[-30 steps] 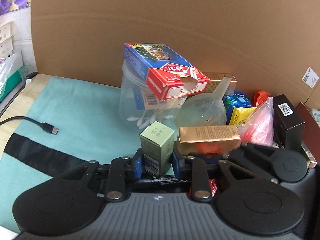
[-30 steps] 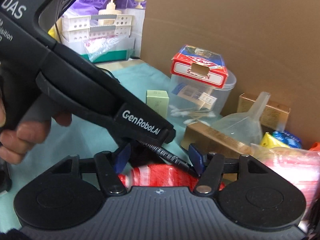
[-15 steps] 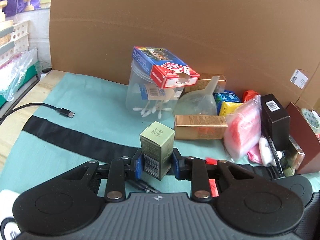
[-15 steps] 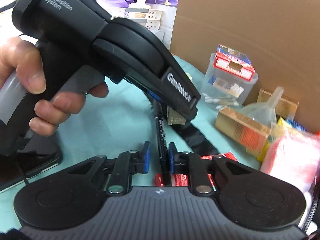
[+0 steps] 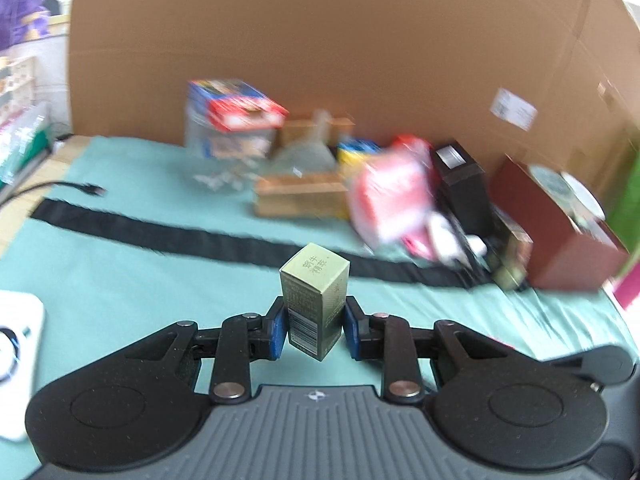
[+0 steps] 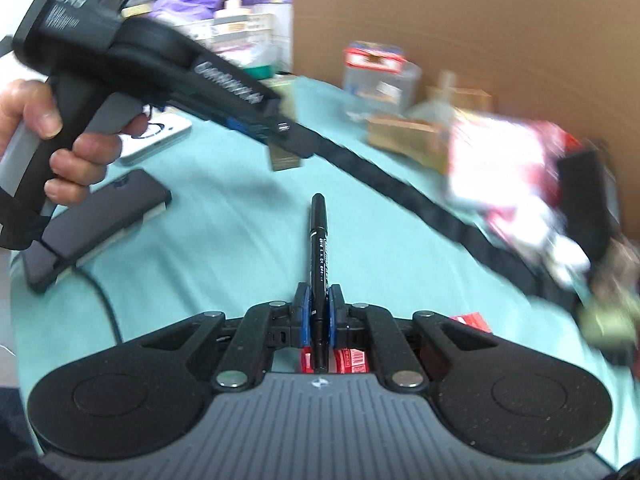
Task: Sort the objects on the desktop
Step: 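Lift the black marker and pale green box off the table with both grippers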
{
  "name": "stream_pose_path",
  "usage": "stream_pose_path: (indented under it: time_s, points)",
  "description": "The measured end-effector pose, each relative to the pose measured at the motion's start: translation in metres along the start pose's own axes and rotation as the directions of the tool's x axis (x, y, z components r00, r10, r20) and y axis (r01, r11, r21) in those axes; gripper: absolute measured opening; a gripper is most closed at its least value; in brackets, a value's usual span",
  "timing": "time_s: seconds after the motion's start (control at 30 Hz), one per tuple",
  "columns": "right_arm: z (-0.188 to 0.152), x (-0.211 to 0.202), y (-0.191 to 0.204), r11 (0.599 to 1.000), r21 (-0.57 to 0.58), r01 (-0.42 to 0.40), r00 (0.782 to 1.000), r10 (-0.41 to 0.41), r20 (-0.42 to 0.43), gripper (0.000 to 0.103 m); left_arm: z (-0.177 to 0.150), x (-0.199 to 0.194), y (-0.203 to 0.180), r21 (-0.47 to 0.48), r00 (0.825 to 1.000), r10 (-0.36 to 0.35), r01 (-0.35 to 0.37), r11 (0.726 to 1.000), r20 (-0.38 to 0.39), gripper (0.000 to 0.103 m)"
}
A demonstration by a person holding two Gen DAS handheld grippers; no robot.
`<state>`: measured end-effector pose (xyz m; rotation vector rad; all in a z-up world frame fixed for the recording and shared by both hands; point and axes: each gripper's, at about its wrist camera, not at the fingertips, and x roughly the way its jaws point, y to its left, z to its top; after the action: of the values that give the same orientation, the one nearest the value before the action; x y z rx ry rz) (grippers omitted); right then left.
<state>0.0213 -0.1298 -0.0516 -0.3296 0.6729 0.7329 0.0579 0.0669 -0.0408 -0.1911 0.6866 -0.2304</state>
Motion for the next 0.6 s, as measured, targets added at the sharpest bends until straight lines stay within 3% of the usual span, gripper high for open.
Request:
stream_pose_path:
  time_s: [0.17, 0.27, 0.37, 0.6]
  points:
    - [-0.027, -0.021, -0.014, 0.998, 0.015, 0.054, 0.998, -0.053, -0.019, 0.009, -0.02, 0.005, -0.025, 0.026, 0.998, -0.053, 0.054, 0.998, -0.046, 0.03]
    - [-0.029, -0.019, -0.02, 0.998, 0.029, 0.062, 0.998, -0.061, -0.02, 0.014, -0.028, 0.013, -0.034, 0.054, 0.996, -0.047, 0.051, 0.997, -0.077, 0.03]
    - [-0.024, -0.013, -0.022, 0.996, 0.033, 0.081, 0.997, -0.081, -0.02, 0.04, -0.03, 0.015, -0.037, 0.069, 0.996, -0.027, 0.032, 0.997, -0.08, 0.03]
    - [-0.014, -0.006, -0.018, 0.996, 0.011, 0.087, 0.996, -0.087, -0.009, 0.041, -0.027, 0.018, -0.039, 0.082, 0.997, -0.019, 0.025, 0.996, -0.077, 0.03]
